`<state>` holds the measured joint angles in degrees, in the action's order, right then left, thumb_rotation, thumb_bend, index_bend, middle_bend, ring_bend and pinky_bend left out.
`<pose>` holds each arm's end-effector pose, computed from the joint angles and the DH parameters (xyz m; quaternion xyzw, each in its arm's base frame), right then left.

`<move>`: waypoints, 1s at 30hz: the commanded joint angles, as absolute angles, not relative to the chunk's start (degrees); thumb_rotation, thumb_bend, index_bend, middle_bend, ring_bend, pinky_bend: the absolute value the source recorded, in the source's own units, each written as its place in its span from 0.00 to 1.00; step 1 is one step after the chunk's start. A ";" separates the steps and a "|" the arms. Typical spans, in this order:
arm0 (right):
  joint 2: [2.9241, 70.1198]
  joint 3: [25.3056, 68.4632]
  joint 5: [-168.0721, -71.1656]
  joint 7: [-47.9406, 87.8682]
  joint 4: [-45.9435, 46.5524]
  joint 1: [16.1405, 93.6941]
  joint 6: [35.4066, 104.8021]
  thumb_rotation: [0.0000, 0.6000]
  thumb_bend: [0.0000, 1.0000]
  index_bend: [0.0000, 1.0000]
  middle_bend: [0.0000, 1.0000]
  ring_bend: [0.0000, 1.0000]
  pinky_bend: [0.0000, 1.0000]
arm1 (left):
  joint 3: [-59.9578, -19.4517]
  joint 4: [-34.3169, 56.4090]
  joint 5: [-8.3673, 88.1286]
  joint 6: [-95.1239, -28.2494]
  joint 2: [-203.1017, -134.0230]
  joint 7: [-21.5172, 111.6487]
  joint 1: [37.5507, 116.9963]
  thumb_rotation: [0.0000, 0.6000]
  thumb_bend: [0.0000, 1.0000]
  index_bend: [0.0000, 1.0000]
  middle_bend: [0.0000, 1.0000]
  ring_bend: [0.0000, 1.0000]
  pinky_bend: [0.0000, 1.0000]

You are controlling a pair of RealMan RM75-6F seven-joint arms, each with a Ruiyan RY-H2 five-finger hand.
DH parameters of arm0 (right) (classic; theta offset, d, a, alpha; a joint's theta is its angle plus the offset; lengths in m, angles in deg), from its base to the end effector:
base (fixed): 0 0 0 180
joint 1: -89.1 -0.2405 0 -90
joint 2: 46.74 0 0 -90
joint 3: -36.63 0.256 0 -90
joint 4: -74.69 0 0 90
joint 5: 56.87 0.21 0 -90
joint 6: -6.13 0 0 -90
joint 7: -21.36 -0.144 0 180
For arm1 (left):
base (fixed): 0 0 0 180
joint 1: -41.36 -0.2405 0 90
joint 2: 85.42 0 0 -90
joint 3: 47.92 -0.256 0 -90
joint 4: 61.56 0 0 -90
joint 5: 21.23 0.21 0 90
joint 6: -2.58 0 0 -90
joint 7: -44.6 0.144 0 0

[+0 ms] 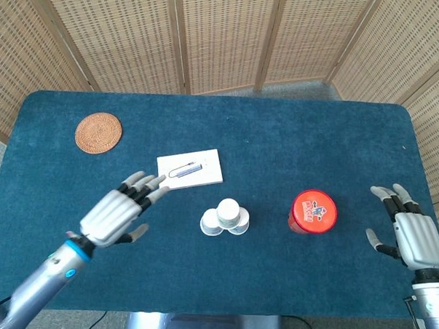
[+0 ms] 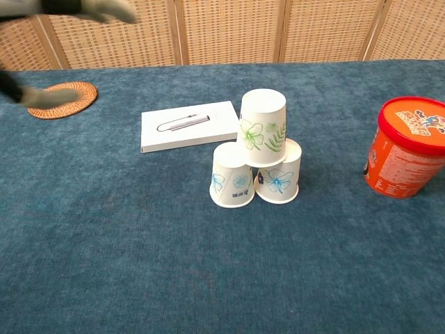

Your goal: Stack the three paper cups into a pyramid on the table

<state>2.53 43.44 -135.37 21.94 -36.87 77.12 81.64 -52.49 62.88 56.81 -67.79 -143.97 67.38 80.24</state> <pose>-0.2490 -0.2205 0.1978 0.6016 -0.4255 0.4000 0.5450 -0.1138 0.2382 0.1062 -0.7772 -0.3155 -0.4004 0.3688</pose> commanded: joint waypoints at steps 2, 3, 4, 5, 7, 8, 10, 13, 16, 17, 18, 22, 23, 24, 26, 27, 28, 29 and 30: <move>3.07 43.03 -136.11 21.98 -36.55 77.51 82.15 1.00 0.40 0.13 0.19 0.00 0.19 | -59.48 63.72 67.35 -76.45 -137.08 61.45 70.13 1.00 0.45 0.00 0.00 0.00 0.00; 3.19 42.97 -136.36 21.95 -36.47 77.59 82.31 1.00 0.40 0.13 0.18 0.00 0.19 | -60.24 63.33 68.43 -77.49 -136.32 60.41 68.80 1.00 0.45 0.00 0.00 0.00 0.00; 3.28 42.88 -136.68 21.90 -36.41 77.73 82.58 1.00 0.39 0.13 0.18 0.00 0.18 | -61.10 62.60 69.78 -78.88 -135.46 58.86 67.09 1.00 0.45 0.00 0.00 0.00 0.00; 3.35 42.82 -136.90 21.92 -36.33 77.82 82.76 1.00 0.39 0.13 0.18 0.00 0.18 | -61.68 61.90 70.64 -79.89 -134.89 57.68 65.84 1.00 0.45 0.00 0.00 0.00 0.00; 3.48 42.72 -137.15 22.07 -36.25 77.99 83.05 1.00 0.39 0.13 0.16 0.00 0.17 | -62.79 59.87 72.12 -82.05 -133.95 55.03 63.07 1.00 0.45 0.00 0.00 0.00 0.00; 3.49 42.70 -137.20 22.17 -36.25 78.09 83.24 1.00 0.39 0.12 0.15 0.00 0.16 | -63.14 58.89 72.55 -82.91 -133.71 53.94 61.95 1.00 0.45 0.00 0.00 0.00 0.00; 3.36 42.70 -137.28 22.54 -36.32 78.39 83.80 1.00 0.40 0.11 0.13 0.00 0.15 | -63.81 56.60 73.22 -84.75 -133.33 51.56 59.43 1.00 0.45 0.00 0.00 0.00 0.00; 3.34 42.73 -137.23 23.64 -36.32 78.85 84.78 1.00 0.39 0.10 0.10 0.00 0.11 | -64.23 53.25 73.74 -87.75 -133.40 48.15 55.85 1.00 0.45 0.00 0.00 0.00 0.00; 3.67 42.84 -136.95 25.13 -36.08 79.37 85.95 1.00 0.40 0.10 0.06 0.00 0.05 | -64.52 50.11 74.16 -90.94 -133.72 45.17 52.20 1.00 0.45 0.00 0.00 0.00 0.00; 3.80 42.86 -136.79 25.68 -35.99 79.50 86.24 1.00 0.40 0.10 0.05 0.00 0.03 | -64.55 49.24 74.24 -91.98 -133.83 44.32 51.10 1.00 0.45 0.00 0.00 0.00 0.00; 3.93 42.88 -136.59 26.28 -35.90 79.64 86.52 1.00 0.40 0.10 0.04 0.00 0.02 | -64.54 48.39 74.29 -93.08 -133.98 43.45 49.98 1.00 0.45 0.00 0.00 0.00 0.00; 4.87 42.70 -135.25 29.60 -35.32 80.52 87.81 1.00 0.39 0.05 0.00 0.00 0.00 | -64.43 44.08 74.96 -98.11 -135.26 40.27 44.84 1.00 0.45 0.00 0.00 0.00 0.00; 5.12 42.63 -135.06 29.71 -35.22 80.77 88.08 1.00 0.39 0.04 0.00 0.00 0.00 | -64.44 43.11 75.24 -99.14 -135.59 39.88 43.76 1.00 0.45 0.00 0.00 0.00 0.00; 5.26 42.48 -134.89 29.61 -35.13 81.04 88.21 1.00 0.39 0.03 0.00 0.00 0.00 | -64.41 42.19 75.41 -100.19 -135.97 39.50 42.67 1.00 0.45 0.00 0.00 0.00 0.00; 5.23 42.15 -134.61 29.27 -34.91 81.64 88.45 1.00 0.39 0.03 0.00 0.00 0.00 | -64.33 40.30 75.47 -102.26 -136.82 38.88 40.23 1.00 0.45 0.00 0.00 0.00 0.00; 5.28 41.98 -134.64 29.17 -34.73 81.95 88.69 1.00 0.39 0.02 0.00 0.00 0.00 | -64.32 39.52 75.49 -102.93 -137.18 38.57 39.30 1.00 0.45 0.00 0.00 0.00 0.00; 5.39 41.73 -134.76 29.00 -34.49 82.37 89.02 1.00 0.39 0.02 0.00 0.00 0.00 | -64.30 38.56 75.44 -103.60 -137.66 38.03 38.18 1.00 0.45 0.00 0.00 0.00 0.00; 5.48 41.55 -134.87 28.77 -34.33 82.66 89.23 1.00 0.39 0.02 0.00 0.00 0.00 | -64.28 37.83 75.41 -103.96 -138.04 37.59 37.44 1.00 0.45 0.00 0.00 0.00 0.00; 5.56 41.38 -134.99 28.49 -34.19 82.90 89.35 1.00 0.38 0.02 0.00 0.00 0.00 | -64.25 37.11 75.39 -104.19 -138.42 37.13 36.79 1.00 0.45 0.00 0.00 0.00 0.00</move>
